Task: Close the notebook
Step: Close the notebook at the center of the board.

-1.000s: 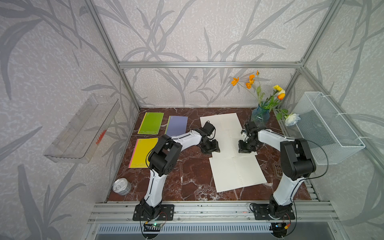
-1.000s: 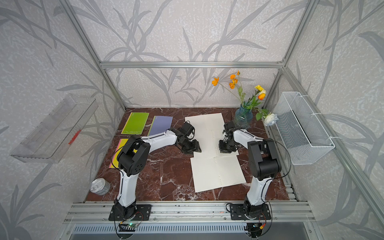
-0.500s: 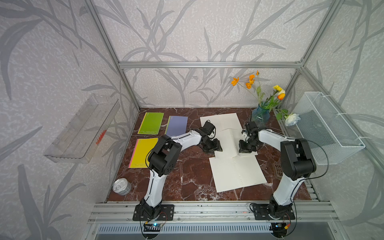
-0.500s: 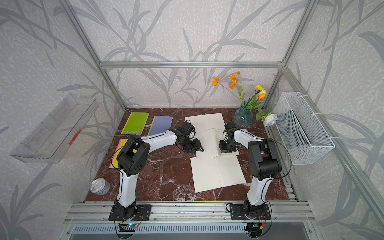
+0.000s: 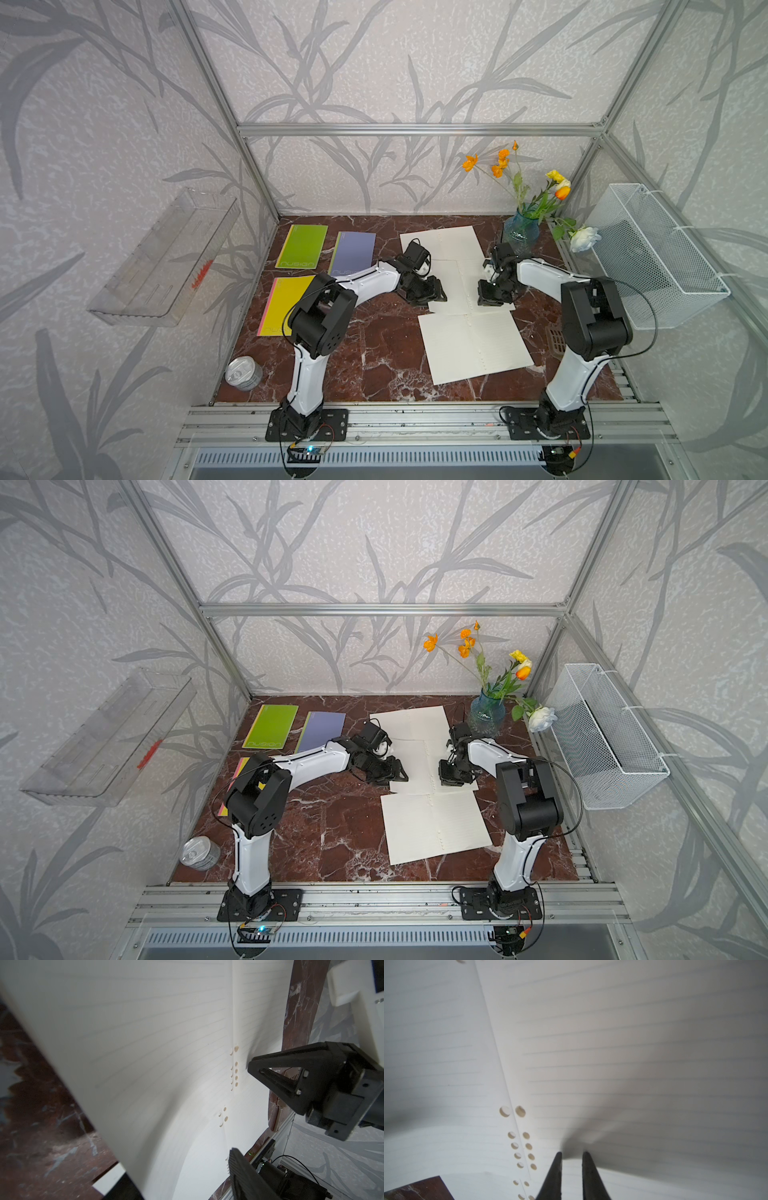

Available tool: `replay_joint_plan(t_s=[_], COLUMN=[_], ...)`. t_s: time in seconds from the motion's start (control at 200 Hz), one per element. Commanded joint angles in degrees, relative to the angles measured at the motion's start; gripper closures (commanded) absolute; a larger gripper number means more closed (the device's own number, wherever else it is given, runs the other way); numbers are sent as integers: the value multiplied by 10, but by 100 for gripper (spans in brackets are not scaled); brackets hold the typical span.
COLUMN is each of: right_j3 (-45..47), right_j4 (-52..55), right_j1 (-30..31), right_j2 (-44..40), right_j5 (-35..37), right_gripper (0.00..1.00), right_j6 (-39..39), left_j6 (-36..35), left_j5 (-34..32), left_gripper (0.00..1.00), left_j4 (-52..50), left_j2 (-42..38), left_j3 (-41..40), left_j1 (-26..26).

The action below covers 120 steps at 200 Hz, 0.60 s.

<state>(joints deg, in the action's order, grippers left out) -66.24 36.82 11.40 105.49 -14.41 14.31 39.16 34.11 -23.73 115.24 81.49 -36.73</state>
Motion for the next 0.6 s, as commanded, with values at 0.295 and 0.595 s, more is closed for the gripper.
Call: replay_joint_plan(t_s=[0.295,0.595], right_j3=[22,28], right_j4=[-2,-1], right_j1=[6,10], right_j2=[8,-5], right_j5=[-6,-6], right_gripper=[81,81], right_j6=[1,3], left_j6=[-18,-7], left_j5=[-30,-54], left_gripper=[56,72], left_j4=[-26,-29], left_j2=[-30,-31], left_j3=[0,-5], left_j1=[-3,-3])
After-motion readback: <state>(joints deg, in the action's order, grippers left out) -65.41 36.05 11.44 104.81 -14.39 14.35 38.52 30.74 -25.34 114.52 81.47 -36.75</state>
